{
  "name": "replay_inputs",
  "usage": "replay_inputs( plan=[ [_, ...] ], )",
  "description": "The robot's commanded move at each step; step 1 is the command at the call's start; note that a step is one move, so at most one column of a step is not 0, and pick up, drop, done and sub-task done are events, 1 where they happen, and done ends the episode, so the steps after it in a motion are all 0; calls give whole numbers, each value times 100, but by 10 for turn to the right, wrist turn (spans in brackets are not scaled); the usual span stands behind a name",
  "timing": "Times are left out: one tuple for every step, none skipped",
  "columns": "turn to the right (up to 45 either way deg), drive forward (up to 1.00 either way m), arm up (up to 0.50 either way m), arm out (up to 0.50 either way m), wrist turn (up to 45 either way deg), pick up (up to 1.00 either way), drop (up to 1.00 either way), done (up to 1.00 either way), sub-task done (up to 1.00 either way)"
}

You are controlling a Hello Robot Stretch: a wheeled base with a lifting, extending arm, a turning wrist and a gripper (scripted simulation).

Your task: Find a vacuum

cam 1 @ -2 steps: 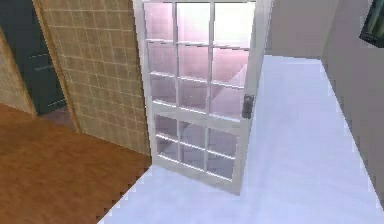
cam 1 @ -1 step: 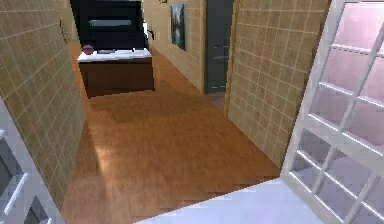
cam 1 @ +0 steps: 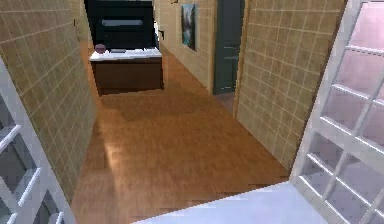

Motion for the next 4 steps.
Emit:
replay_inputs(
  plan=[
    [450,0,0,0,0,0,0,0,0],
    [390,0,0,0,0,0,0,0,0],
    [0,5,0,0,0,0,0,0,0],
    [-450,0,0,0,0,0,0,0,0]
  ],
)
